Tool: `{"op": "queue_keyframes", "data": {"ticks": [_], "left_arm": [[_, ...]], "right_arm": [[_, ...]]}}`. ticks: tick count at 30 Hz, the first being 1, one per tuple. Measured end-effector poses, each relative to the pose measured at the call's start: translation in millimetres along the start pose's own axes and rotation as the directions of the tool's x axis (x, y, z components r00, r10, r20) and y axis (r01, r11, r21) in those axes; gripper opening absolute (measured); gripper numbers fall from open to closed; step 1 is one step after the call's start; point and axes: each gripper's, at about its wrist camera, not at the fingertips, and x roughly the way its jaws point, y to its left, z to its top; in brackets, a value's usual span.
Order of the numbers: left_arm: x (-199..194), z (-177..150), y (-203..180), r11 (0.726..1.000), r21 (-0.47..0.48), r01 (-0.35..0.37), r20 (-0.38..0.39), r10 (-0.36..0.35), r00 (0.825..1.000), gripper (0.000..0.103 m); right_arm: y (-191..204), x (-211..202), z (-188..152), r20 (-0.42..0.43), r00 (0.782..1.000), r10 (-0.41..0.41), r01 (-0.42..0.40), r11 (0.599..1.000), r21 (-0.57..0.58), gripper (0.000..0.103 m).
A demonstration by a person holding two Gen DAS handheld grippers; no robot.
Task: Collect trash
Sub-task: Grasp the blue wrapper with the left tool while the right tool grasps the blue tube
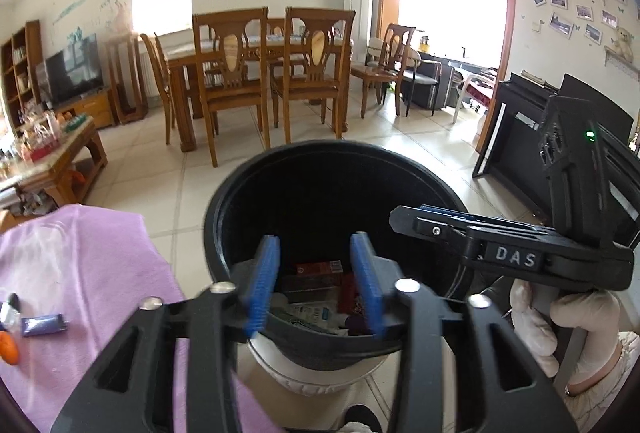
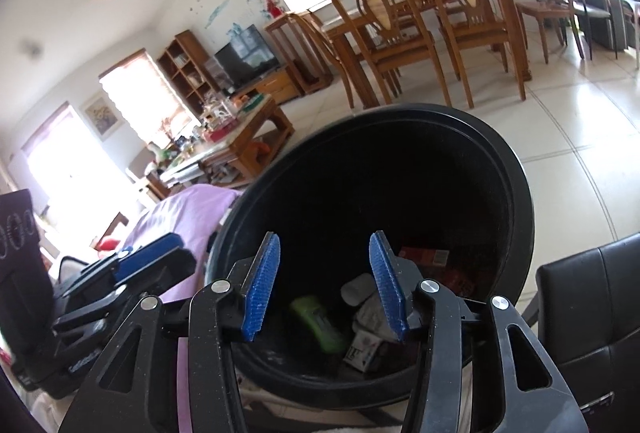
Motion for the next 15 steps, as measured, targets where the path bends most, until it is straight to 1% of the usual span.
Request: {"op": "queue_keyframes", "data": {"ticks": [1,2,4,7,9,12,13,14,15], "left_arm": [[-5,0,-1,1.000,0.003,-0.010,0.013,0.010,1.000,0.060],[-13,-1,0,1.000,0.008,-0.024,0.034,0.024,0.999,0.063],[-25,0,0,0.999,0.014,-0.044,0.058,0.043,0.997,0.064],[-40,-1,4,0.998,0.007,-0.070,0.085,0.069,0.994,0.075],[-51,-2,10,0.996,0.001,-0.085,0.103,0.084,0.991,0.075],[-63,-6,23,0.994,-0.017,-0.104,0.109,0.106,0.988,0.076],[-66,-7,29,0.994,-0.028,-0.108,0.109,0.110,0.988,0.080],[-69,-9,35,0.993,-0.040,-0.111,0.110,0.115,0.987,0.081],[-73,-12,44,0.992,-0.056,-0.117,0.113,0.123,0.986,0.081]], "right_arm": [[4,-1,0,0.004,1.000,0.001,-0.001,1.000,-0.002,0.048],[6,-1,0,0.007,1.000,0.001,0.000,1.000,-0.003,0.048],[11,1,-1,0.004,1.000,0.007,-0.007,1.000,-0.010,0.048],[24,5,-1,-0.002,1.000,0.011,-0.011,1.000,-0.027,0.048],[32,9,-2,-0.006,1.000,0.016,-0.016,0.999,-0.037,0.048],[51,18,-3,-0.018,1.000,0.025,-0.026,0.998,-0.059,0.048],[57,20,-4,-0.022,0.999,0.028,-0.029,0.997,-0.065,0.048],[65,23,-5,-0.028,0.999,0.032,-0.034,0.997,-0.075,0.048],[74,27,-6,-0.034,0.999,0.035,-0.038,0.996,-0.085,0.050]]}}
